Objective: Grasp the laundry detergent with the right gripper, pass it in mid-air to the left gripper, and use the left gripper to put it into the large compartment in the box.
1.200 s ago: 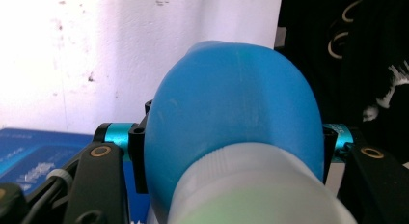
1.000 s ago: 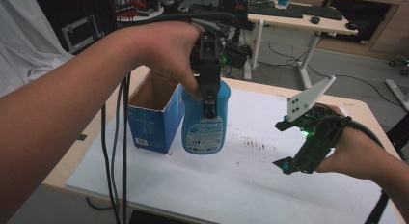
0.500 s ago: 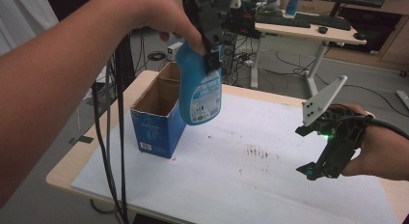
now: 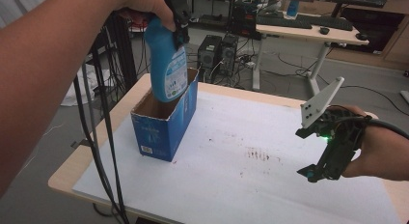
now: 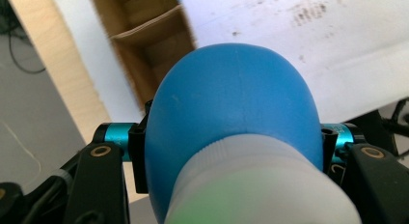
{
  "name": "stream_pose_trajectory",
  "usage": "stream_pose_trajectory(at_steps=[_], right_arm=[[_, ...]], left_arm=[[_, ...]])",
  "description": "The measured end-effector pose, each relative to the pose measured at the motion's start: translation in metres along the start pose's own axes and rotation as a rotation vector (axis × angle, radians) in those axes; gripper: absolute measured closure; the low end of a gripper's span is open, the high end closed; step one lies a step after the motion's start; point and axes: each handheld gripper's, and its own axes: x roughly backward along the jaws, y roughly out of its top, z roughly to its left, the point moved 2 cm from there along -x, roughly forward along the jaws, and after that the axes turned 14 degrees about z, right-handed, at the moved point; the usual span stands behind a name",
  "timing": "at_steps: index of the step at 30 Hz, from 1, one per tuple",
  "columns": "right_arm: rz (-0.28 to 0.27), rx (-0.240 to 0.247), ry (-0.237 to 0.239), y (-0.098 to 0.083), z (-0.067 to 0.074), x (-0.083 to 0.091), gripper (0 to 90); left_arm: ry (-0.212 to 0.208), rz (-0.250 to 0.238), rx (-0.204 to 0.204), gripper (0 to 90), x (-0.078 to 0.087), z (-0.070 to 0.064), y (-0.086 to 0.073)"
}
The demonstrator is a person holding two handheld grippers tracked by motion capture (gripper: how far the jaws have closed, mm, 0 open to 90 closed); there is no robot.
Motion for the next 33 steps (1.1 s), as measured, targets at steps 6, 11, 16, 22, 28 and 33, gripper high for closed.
stream_pose_trajectory(at_steps=[6, 11, 16, 22, 28, 33], right_arm=[[0.007, 0.004, 0.0, 0.002, -0.001, -0.002, 0.9], [0.013, -0.001, 0.0, 0.004, -0.001, -0.004, 0.9], [0.018, -0.004, 0.003, 0.005, -0.001, -0.004, 0.8], [0.028, -0.013, 0.003, 0.004, -0.001, -0.005, 0.9], [0.039, -0.02, 0.009, 0.005, 0.0, -0.009, 0.9], [0.045, -0.025, 0.015, 0.007, 0.0, -0.012, 0.9]], left_arm=[[-0.001, 0.018, 0.065, 39.1, -0.011, 0.021, 0.001], [-0.02, 0.034, 0.07, 39.1, -0.027, 0.032, 0.006], [-0.029, 0.066, 0.031, 39.1, -0.05, 0.038, 0.013], [-0.014, 0.113, -0.056, 39.1, -0.082, 0.043, 0.023], [0.011, 0.153, -0.199, 39.1, -0.115, 0.045, 0.03], [0.011, 0.156, -0.274, 39.0, -0.137, 0.047, 0.035]])
